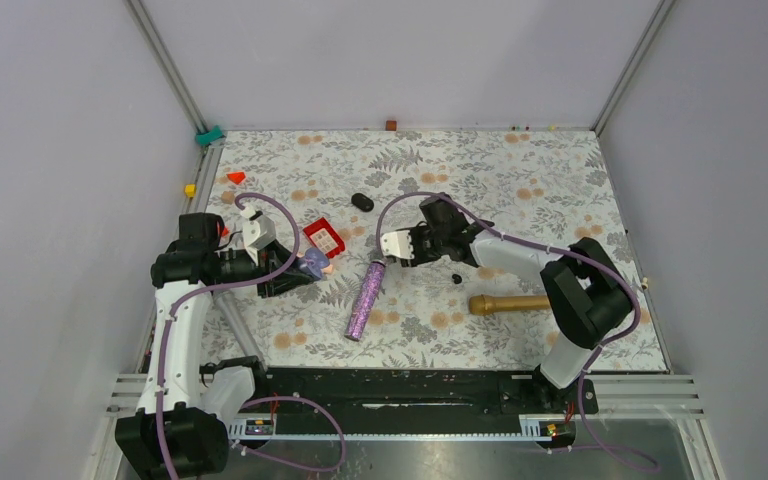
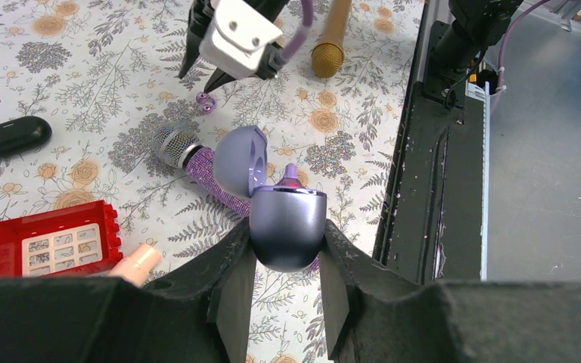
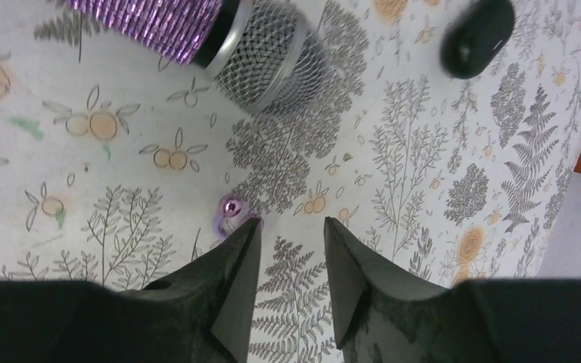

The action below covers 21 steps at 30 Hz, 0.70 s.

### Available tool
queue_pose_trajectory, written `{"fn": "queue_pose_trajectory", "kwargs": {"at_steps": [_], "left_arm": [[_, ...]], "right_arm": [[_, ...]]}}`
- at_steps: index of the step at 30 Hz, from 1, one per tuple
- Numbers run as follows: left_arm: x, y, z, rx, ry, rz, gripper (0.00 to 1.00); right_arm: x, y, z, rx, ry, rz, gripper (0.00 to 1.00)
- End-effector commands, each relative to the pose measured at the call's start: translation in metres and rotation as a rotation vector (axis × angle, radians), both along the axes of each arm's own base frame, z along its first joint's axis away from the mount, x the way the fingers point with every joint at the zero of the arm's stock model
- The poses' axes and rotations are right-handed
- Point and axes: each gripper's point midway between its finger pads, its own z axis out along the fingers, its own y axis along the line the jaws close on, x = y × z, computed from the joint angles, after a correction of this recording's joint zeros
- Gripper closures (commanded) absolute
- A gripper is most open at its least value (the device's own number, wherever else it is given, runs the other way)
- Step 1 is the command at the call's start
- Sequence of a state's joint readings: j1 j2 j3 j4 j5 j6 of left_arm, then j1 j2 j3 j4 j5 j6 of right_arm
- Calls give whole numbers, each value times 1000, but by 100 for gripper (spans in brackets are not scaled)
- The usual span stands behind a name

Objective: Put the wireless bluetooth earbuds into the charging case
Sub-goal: Adjust the earbud at the center of the board.

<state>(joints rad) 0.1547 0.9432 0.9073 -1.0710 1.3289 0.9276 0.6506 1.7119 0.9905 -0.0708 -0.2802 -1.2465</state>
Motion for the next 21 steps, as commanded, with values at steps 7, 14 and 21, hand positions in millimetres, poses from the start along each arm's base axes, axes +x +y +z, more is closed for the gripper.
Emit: {"fn": "queue_pose_trajectory", "kwargs": {"at_steps": [7, 14, 21], "left_arm": [[1, -2, 18, -30, -78, -20, 100], [1, -2, 17, -32, -76, -21, 100], [1, -2, 18, -31, -80, -19, 100]], "right_arm": [[-14, 15, -11, 7, 71, -36, 36], [-6, 22, -20, 0, 43, -84, 28], [22, 20, -23, -47, -73, -171, 26]]}}
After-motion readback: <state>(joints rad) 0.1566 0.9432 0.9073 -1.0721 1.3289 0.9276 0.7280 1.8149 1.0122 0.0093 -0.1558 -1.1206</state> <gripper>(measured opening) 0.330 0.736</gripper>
